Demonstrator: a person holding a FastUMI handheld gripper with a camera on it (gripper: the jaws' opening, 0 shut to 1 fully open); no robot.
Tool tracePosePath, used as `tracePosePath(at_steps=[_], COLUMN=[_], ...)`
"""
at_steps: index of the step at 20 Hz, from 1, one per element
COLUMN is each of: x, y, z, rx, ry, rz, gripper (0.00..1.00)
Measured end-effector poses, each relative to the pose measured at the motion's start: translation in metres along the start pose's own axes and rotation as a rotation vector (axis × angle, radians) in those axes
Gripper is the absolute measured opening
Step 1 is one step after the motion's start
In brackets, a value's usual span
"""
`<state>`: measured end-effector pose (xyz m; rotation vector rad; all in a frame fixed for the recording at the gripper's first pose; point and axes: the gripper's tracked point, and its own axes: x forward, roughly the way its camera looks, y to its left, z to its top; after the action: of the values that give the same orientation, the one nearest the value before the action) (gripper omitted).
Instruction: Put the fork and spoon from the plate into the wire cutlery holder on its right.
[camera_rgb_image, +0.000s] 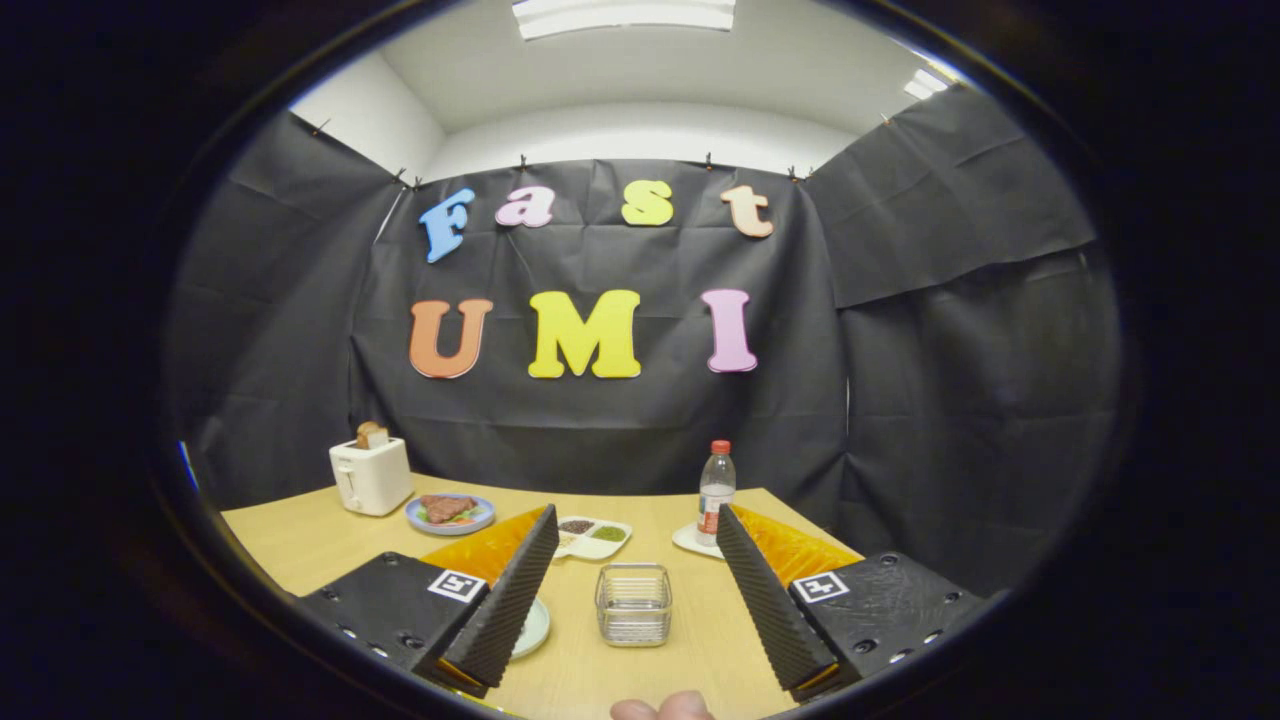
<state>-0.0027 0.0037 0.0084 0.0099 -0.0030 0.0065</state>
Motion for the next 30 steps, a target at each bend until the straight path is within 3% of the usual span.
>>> tracePosePath(at_steps=[10,18,24,30], x=[0.001,0.002,0.017,0.029], y=[0.005,0.025,0.056,0.089], z=[0.002,0.012,-0.002,-0.051], rx=[0.002,-0.024,-0.055,-0.078], ry=[0.024,0.056,0.202,0.469], rz=[0.005,0.056,0.122,0.151], gripper=[0.95,0.95,0.95,0.96])
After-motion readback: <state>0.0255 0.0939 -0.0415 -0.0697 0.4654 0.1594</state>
